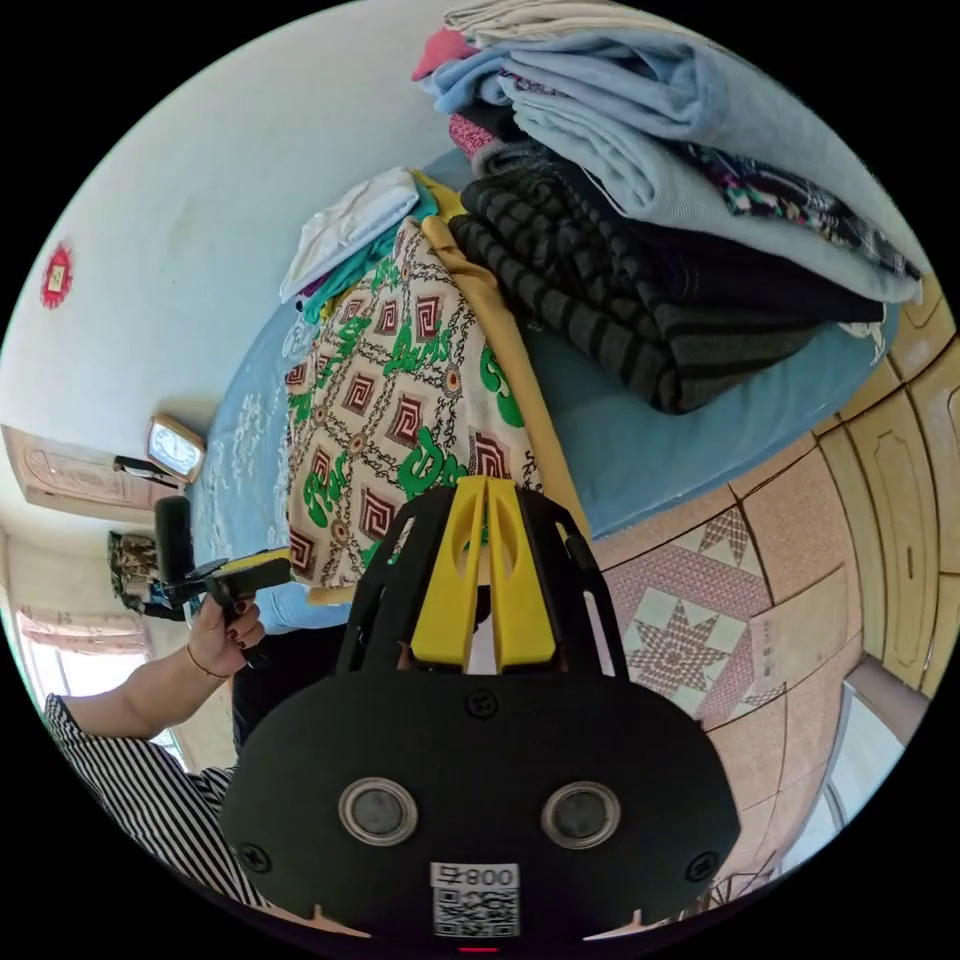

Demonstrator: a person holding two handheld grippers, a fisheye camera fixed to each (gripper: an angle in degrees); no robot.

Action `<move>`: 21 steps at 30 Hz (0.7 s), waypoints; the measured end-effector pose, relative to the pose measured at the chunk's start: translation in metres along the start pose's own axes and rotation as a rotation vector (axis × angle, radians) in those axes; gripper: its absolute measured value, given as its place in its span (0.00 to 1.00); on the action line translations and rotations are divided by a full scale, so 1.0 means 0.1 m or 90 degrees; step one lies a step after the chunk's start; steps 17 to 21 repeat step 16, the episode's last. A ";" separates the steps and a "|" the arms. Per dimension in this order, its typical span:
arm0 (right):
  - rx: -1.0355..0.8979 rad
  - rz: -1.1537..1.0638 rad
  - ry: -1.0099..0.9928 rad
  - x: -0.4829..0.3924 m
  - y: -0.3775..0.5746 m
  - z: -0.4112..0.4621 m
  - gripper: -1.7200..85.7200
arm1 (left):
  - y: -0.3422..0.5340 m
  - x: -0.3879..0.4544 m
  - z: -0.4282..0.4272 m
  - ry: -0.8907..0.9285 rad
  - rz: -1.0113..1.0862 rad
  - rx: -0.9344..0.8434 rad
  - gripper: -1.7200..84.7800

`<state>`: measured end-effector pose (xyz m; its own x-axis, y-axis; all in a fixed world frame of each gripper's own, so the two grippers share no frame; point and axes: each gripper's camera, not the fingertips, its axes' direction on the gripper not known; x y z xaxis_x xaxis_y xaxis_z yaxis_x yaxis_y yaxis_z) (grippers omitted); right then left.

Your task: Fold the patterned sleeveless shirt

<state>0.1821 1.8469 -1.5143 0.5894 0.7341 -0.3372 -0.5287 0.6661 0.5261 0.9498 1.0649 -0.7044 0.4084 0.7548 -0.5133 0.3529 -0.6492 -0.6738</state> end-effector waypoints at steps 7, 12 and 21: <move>0.092 -0.028 -0.011 -0.41 0.10 -0.06 0.03 | 0.45 -0.31 -0.57 0.087 0.036 0.045 0.03; 0.174 -0.167 -0.043 -1.40 -0.21 0.06 0.05 | 0.84 -0.56 -1.01 0.105 0.065 0.056 0.04; 0.136 -0.244 -0.024 -2.18 -0.79 0.59 0.08 | 1.11 -0.73 -1.33 0.102 0.081 0.055 0.05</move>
